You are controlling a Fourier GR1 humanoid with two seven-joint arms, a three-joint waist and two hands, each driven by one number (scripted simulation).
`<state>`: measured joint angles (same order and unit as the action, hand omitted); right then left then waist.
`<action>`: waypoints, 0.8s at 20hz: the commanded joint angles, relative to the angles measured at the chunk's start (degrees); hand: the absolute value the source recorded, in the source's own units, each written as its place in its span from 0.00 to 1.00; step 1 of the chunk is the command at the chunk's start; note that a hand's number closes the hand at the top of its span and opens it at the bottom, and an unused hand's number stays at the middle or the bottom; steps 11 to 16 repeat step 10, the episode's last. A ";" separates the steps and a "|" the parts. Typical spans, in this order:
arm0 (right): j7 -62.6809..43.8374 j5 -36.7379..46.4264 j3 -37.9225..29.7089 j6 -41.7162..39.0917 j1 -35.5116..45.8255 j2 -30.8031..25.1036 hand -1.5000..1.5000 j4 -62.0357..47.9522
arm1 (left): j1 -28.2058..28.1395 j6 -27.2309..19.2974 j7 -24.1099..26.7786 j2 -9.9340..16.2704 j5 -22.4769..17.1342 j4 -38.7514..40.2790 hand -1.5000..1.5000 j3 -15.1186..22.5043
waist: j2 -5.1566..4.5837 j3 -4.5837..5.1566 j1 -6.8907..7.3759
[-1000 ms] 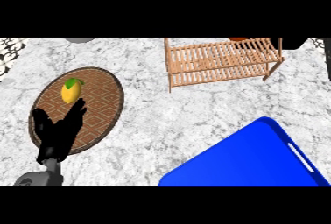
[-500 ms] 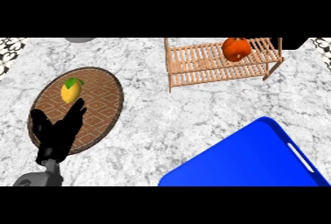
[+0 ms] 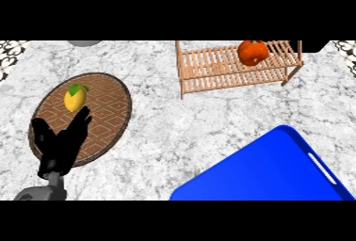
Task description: Pick the squash from the tray and place it in the tiered shelf
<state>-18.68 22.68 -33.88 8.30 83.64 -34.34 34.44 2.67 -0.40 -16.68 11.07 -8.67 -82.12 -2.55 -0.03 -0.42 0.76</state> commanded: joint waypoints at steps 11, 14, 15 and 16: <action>6.10 -9.51 -8.18 -14.61 -9.20 -16.69 0.00 -6.25 | 2.72 -2.23 0.06 -1.38 2.16 6.15 0.50 -0.48 | -0.52 0.38 -0.52; 6.10 -9.51 -8.18 -14.61 -9.20 -16.69 0.00 -6.25 | 2.72 -2.23 0.06 -1.38 2.16 6.15 0.50 -0.48 | -0.52 0.38 -0.52; 6.10 -9.51 -8.18 -14.61 -9.20 -16.69 0.00 -6.25 | 2.72 -2.23 0.06 -1.38 2.16 6.15 0.50 -0.48 | -0.52 0.38 -0.52; 6.10 -9.51 -8.18 -14.61 -9.20 -16.69 0.00 -6.25 | 2.72 -2.23 0.06 -1.38 2.16 6.15 0.50 -0.48 | -0.52 0.38 -0.52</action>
